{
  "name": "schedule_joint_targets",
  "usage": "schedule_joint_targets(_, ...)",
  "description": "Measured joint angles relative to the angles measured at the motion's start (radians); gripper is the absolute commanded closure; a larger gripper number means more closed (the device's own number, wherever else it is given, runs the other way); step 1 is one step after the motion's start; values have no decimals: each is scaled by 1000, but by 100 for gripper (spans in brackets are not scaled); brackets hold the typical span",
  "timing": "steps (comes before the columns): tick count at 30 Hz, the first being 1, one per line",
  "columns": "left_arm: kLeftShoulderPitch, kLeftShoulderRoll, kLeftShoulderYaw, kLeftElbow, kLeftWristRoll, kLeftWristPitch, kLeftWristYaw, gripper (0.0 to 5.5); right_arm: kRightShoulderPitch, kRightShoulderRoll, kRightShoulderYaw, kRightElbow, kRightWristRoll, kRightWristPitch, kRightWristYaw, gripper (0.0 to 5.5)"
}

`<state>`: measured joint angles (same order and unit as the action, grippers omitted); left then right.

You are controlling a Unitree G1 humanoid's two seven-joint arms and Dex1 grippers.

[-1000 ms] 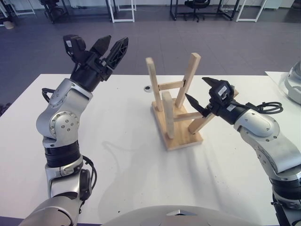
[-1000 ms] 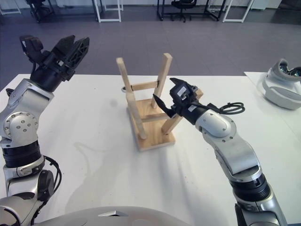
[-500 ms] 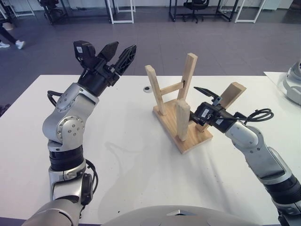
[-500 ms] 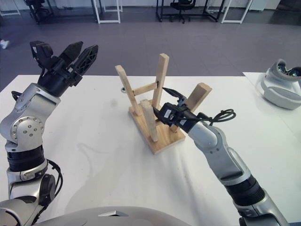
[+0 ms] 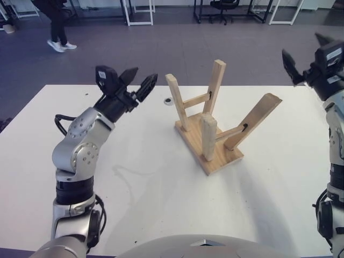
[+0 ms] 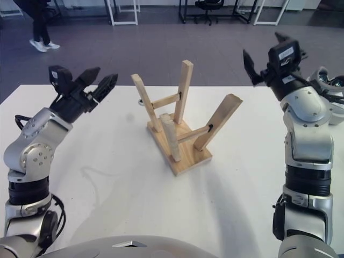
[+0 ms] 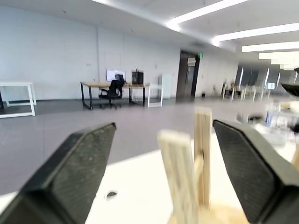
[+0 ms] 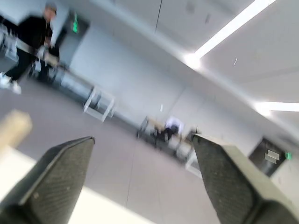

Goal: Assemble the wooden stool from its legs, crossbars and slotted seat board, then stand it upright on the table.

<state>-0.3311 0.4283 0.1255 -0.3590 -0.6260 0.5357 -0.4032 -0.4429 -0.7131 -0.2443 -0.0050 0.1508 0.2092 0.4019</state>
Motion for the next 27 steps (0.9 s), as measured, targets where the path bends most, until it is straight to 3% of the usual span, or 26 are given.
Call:
schedule_joint_targets(6,207,118,-203,116,270,-113,-135,165,126,160,118,513,32,-257,280,161)
schedule_joint_targets(10,230,106,-309,241,392,-195,-164,165,120,203,231,745,-81,-460,308,161)
schedule_joint_targets(15,232,78,-360,293,453,-223,-183,165,187,203,302,634,-78,-523,397,161)
schedule_joint_targets(20,255,152,-304,379,481,-265,-230,165,464,169,484,100,28,-321,617,161)
schedule_joint_targets(22,203,218,-247,516,488,-325,-271,165,529,160,512,-30,81,-223,641,161)
schedule_joint_targets(27,-57,178,-245,848,524,-505,-345,165,258,162,410,282,-104,-272,368,161)
